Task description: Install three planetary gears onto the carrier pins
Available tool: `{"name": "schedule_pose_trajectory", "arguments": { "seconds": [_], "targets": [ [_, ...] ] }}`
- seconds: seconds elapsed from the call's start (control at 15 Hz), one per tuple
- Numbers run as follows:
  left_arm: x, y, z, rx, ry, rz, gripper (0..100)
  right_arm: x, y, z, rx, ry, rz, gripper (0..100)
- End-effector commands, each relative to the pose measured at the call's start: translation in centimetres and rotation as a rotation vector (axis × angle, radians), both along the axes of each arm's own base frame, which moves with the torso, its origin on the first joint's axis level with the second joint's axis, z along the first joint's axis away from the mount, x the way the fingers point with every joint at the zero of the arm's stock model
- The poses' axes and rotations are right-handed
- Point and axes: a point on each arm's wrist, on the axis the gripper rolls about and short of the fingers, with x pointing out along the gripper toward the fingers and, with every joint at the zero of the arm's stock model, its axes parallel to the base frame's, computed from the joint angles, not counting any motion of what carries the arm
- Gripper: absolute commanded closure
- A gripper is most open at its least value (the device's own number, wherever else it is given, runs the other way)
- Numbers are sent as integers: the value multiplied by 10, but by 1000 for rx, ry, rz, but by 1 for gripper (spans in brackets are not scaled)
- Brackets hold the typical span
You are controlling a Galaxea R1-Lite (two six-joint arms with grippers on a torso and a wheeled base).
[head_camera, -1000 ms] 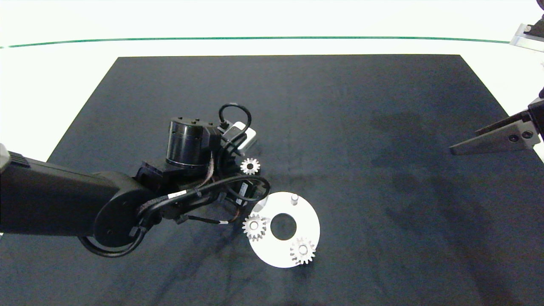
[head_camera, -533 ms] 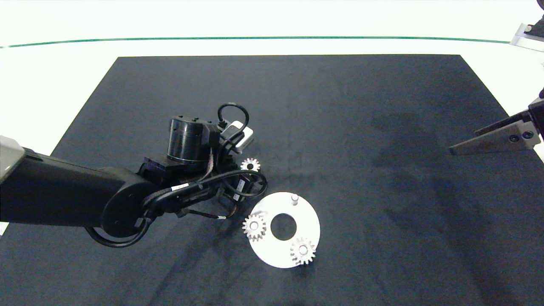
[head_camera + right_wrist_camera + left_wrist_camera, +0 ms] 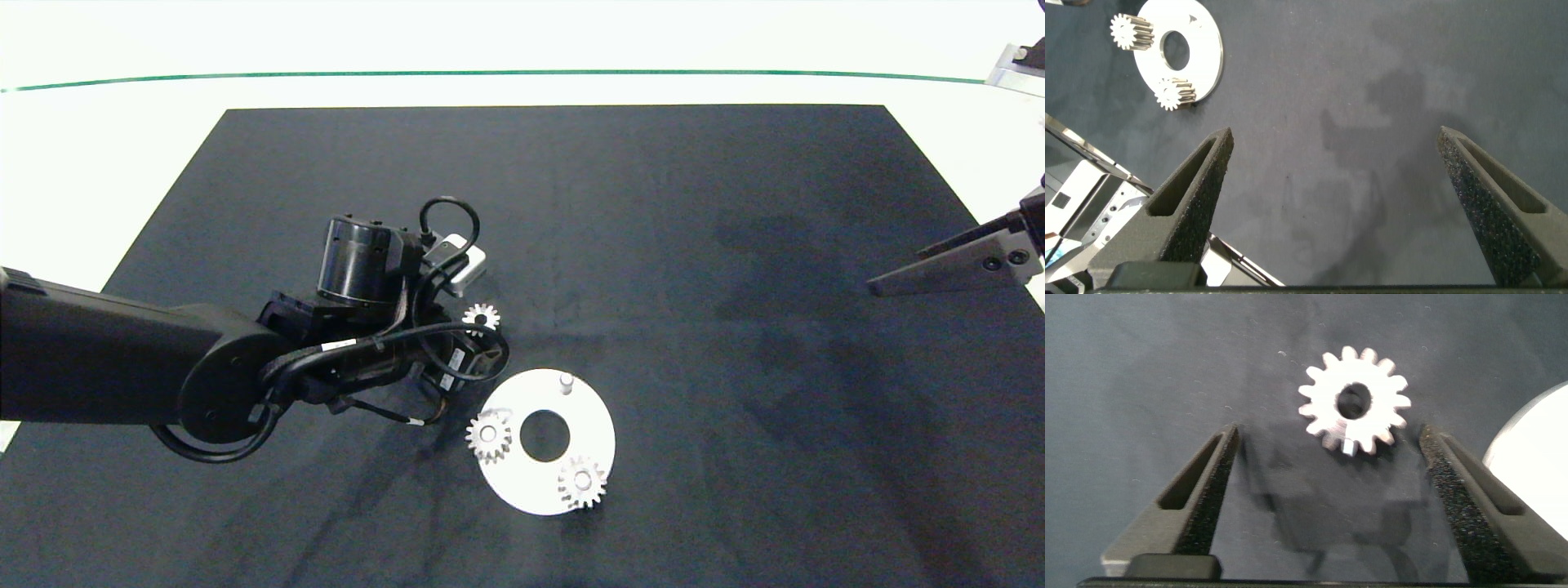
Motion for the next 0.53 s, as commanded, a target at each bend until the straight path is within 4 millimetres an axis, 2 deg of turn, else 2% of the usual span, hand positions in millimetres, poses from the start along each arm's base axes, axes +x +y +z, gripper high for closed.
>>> {"name": "schedule_pose_trajectory", "arguments": {
  "seconds": [0.07, 0.53],
  "targets": [
    [2, -6, 12, -27, -31, -8, 20, 0, 0, -1, 0, 6, 2, 0],
    [-1, -9, 8, -22, 0, -12, 35, 0, -3, -2, 3, 7, 7, 0]
  ]
}}
